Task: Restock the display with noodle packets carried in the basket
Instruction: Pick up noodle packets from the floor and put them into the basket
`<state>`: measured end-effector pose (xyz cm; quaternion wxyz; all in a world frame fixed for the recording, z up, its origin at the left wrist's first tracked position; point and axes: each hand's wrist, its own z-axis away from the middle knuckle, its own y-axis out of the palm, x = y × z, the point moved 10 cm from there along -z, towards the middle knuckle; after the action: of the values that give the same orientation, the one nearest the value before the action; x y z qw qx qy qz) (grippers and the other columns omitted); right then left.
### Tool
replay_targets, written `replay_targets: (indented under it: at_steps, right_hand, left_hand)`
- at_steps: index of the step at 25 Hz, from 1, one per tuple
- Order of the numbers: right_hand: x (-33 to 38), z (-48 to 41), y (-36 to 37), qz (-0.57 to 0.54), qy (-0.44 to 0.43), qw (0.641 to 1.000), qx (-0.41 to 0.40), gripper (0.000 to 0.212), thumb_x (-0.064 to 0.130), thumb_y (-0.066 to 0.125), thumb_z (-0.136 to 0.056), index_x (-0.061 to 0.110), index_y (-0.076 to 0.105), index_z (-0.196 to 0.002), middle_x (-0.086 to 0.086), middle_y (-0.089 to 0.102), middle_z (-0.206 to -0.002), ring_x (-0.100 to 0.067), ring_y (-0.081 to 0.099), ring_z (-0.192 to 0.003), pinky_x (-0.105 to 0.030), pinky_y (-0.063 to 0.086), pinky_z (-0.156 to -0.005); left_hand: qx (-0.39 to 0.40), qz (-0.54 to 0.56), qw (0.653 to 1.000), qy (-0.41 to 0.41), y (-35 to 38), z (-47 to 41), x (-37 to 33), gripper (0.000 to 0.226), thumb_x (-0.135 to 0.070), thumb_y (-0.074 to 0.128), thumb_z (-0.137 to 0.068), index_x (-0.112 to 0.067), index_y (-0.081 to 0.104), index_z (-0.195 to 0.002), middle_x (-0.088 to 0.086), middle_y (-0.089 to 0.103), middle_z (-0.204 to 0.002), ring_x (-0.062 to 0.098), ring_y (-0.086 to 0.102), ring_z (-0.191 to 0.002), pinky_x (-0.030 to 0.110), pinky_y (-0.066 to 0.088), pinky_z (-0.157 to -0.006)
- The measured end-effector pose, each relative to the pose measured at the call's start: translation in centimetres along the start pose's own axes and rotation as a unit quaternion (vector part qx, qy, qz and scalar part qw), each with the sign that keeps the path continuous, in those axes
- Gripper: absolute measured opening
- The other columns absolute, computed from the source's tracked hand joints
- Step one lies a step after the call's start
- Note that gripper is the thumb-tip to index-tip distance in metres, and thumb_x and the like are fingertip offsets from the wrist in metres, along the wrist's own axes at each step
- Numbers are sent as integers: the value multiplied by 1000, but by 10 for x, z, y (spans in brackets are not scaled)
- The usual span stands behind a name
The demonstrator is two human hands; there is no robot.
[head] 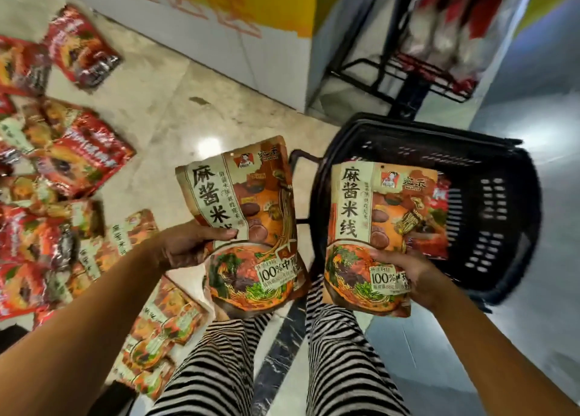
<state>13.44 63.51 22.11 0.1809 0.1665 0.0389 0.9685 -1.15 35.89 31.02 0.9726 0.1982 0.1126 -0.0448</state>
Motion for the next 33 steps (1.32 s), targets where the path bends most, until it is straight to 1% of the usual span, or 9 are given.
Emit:
replay_targets:
  at_steps: [3,6,12,15,18,22,25,27,33]
  right_hand:
    - [0,3,-85,-33,-12,999,-12,78,25,94,-53,1,64,-122,-20,70,-114,-40,68,-104,-55,52,-94]
    - [2,-6,-156,-16,-39,998,-44,55,22,80,-74,-8,64,-117,-14,73,-109,-31,72,-98,-40,59,-79]
    - [6,-59,-236,5,31,986,-163,51,17,87,-64,8,66,-110,-5,67,-108,-21,61,-99,-28,46,-86]
    - [2,-99,-237,4,77,994,-84,60,24,90,-56,12,66,-110,-6,71,-110,-22,66,-99,-30,52,-81]
    - [-4,-132,-249,40,96,988,-117,82,37,96,-50,15,62,-121,-10,67,-122,-31,62,-114,-45,48,-101]
    - [23,-128,-278,389,88,850,-346,103,55,81,-69,6,28,-142,-25,42,-141,-39,40,-131,-42,38,-103]
    - [30,-138,-254,421,8,852,-310,120,66,76,-66,8,13,-150,-27,31,-147,-42,29,-136,-48,31,-110]
    - [19,-150,-245,419,7,865,-275,133,69,76,-64,15,-7,-154,-27,22,-152,-44,22,-141,-54,26,-113]
    - [-14,-200,-246,449,65,870,-193,139,63,73,-73,32,-46,-136,-31,-16,-156,-49,-4,-146,-64,8,-116]
  left_hand:
    - [13,-32,999,-21,64,-47,2,36,9,52,-68,-1,75,-95,21,72,-83,14,63,-38,19,45,-31]
    - [74,-120,989,-37,123,-101,12,60,-2,78,-67,-2,62,-125,24,66,-120,17,75,-78,22,58,-58]
    - [30,-252,956,-148,157,-209,42,86,-23,100,-41,-9,66,-119,8,74,-111,18,73,-93,32,59,-84]
    - [-16,-301,934,-192,161,-250,49,49,-18,92,-61,-8,68,-102,-2,75,-80,3,64,-51,12,48,-45]
    - [-92,-335,919,-183,142,-294,54,73,-22,98,-47,-2,65,-110,9,71,-97,12,67,-83,26,57,-72]
    - [-387,-573,722,12,122,-312,8,57,-28,73,-85,-1,48,-130,20,59,-122,36,58,-115,43,46,-95]
    - [-314,-634,699,106,174,-323,21,92,-55,69,-83,-11,24,-150,24,28,-151,42,32,-139,51,35,-109]
    - [-212,-738,636,85,196,-344,48,110,-70,62,-79,-26,-4,-156,18,-9,-163,42,0,-149,58,14,-117]
    - [-119,-789,602,-39,172,-380,103,121,-81,50,-76,-36,-46,-136,7,-50,-147,42,-32,-141,71,3,-111]
